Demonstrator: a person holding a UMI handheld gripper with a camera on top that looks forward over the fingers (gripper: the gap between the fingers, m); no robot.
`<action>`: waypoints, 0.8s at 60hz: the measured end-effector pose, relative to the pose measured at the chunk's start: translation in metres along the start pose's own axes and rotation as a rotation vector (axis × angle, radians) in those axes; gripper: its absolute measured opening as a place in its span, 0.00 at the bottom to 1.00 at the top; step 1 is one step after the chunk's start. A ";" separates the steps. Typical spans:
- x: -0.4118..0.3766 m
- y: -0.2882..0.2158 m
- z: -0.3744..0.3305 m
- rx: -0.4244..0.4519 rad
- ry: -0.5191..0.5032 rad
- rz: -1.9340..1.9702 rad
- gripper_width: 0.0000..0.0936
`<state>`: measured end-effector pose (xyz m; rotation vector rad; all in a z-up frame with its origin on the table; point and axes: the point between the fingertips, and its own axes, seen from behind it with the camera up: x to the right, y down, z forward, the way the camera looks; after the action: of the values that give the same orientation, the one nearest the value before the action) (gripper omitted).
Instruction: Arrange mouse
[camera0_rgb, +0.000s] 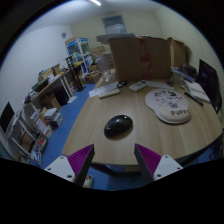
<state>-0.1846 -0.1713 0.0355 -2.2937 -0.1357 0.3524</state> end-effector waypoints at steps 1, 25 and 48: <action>-0.001 0.000 0.003 0.000 0.000 0.003 0.89; -0.002 -0.040 0.120 0.049 0.204 0.021 0.88; 0.002 -0.065 0.157 0.036 0.276 -0.011 0.54</action>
<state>-0.2279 -0.0163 -0.0184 -2.2793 -0.0027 0.0303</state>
